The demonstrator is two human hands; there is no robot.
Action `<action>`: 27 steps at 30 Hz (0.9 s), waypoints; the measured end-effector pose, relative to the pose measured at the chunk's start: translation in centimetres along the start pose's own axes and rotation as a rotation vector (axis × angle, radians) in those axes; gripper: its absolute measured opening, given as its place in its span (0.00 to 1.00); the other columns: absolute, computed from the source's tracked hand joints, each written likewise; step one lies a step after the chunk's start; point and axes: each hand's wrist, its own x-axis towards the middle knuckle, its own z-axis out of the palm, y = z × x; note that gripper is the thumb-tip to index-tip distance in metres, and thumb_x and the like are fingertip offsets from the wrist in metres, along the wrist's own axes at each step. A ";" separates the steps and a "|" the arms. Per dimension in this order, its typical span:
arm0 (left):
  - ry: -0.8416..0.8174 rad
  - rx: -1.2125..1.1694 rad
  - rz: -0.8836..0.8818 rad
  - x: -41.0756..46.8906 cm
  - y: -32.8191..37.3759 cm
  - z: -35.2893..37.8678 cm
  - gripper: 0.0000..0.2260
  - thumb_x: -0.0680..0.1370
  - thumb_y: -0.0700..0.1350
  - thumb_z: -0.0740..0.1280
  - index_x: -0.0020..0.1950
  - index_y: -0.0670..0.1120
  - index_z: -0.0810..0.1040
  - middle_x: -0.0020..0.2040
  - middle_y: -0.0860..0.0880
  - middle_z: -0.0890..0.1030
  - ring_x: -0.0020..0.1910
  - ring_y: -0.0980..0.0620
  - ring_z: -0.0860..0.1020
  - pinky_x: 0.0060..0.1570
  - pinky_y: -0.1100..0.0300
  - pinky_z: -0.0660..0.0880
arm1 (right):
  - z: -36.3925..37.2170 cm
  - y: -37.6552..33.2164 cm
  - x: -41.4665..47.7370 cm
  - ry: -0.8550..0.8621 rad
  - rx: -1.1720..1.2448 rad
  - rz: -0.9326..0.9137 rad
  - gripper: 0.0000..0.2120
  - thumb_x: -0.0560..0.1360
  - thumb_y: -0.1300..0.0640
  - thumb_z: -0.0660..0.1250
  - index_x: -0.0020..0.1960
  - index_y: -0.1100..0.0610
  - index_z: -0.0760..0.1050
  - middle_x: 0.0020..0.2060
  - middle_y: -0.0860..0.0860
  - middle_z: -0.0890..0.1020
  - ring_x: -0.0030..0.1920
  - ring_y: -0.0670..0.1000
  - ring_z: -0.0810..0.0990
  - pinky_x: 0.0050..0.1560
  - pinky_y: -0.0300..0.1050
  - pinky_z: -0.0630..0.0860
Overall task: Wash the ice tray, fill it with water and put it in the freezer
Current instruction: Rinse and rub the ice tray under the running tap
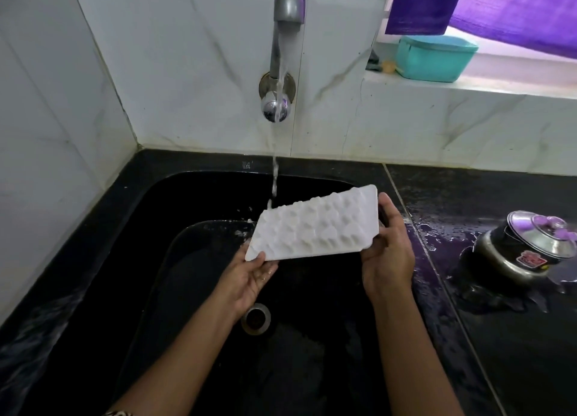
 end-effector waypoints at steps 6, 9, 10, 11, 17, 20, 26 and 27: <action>0.100 0.035 0.182 -0.2 0.4 0.4 0.24 0.80 0.30 0.59 0.69 0.53 0.66 0.58 0.49 0.77 0.50 0.49 0.80 0.42 0.57 0.81 | -0.7 1.3 0.6 -0.121 -0.282 -0.054 0.17 0.78 0.69 0.58 0.61 0.53 0.74 0.50 0.51 0.83 0.48 0.50 0.82 0.44 0.44 0.80; 0.162 0.080 0.278 -0.3 1.1 0.3 0.23 0.80 0.30 0.58 0.69 0.53 0.66 0.59 0.49 0.76 0.52 0.50 0.79 0.44 0.57 0.77 | -0.9 2.4 1.0 -0.114 -0.489 -0.134 0.22 0.76 0.73 0.58 0.65 0.54 0.72 0.49 0.48 0.82 0.46 0.43 0.81 0.46 0.39 0.79; 0.179 0.096 0.308 -0.2 1.4 0.2 0.23 0.80 0.31 0.58 0.70 0.52 0.66 0.61 0.49 0.76 0.54 0.49 0.78 0.44 0.58 0.77 | -0.8 2.7 1.0 -0.101 -0.531 -0.141 0.24 0.76 0.73 0.58 0.66 0.52 0.71 0.47 0.46 0.81 0.44 0.41 0.80 0.43 0.35 0.77; 0.195 0.104 0.339 -0.1 1.7 0.1 0.23 0.80 0.31 0.59 0.70 0.52 0.66 0.62 0.48 0.75 0.56 0.48 0.78 0.44 0.58 0.77 | -0.7 3.1 1.1 -0.096 -0.562 -0.137 0.25 0.77 0.72 0.59 0.66 0.49 0.70 0.45 0.44 0.80 0.43 0.40 0.79 0.41 0.33 0.76; 0.365 0.160 0.578 -0.7 5.2 -0.5 0.25 0.80 0.31 0.59 0.72 0.54 0.66 0.58 0.54 0.77 0.54 0.53 0.78 0.40 0.58 0.78 | 0.8 6.6 0.8 -0.154 -0.588 0.066 0.28 0.77 0.73 0.58 0.71 0.50 0.66 0.56 0.50 0.80 0.53 0.47 0.80 0.54 0.45 0.79; 0.429 0.164 0.687 -1.7 7.0 -0.7 0.26 0.80 0.31 0.58 0.73 0.54 0.65 0.60 0.54 0.75 0.54 0.56 0.77 0.43 0.57 0.79 | 1.9 8.1 -0.3 -0.242 -0.430 0.221 0.24 0.77 0.72 0.57 0.60 0.45 0.71 0.53 0.45 0.81 0.49 0.43 0.82 0.48 0.41 0.80; 0.529 0.113 0.819 -3.1 9.3 -2.2 0.26 0.81 0.33 0.57 0.74 0.55 0.62 0.60 0.57 0.75 0.54 0.60 0.78 0.44 0.60 0.79 | 3.2 10.6 -1.8 -0.440 -0.353 0.375 0.26 0.80 0.67 0.54 0.74 0.48 0.60 0.67 0.45 0.74 0.65 0.46 0.74 0.58 0.39 0.73; 0.534 0.101 0.804 -3.0 9.5 -2.4 0.26 0.81 0.33 0.57 0.75 0.55 0.61 0.61 0.57 0.74 0.55 0.59 0.77 0.44 0.59 0.78 | 3.4 10.6 -1.8 -0.447 -0.349 0.358 0.26 0.80 0.68 0.54 0.75 0.49 0.59 0.68 0.46 0.72 0.66 0.46 0.73 0.60 0.39 0.73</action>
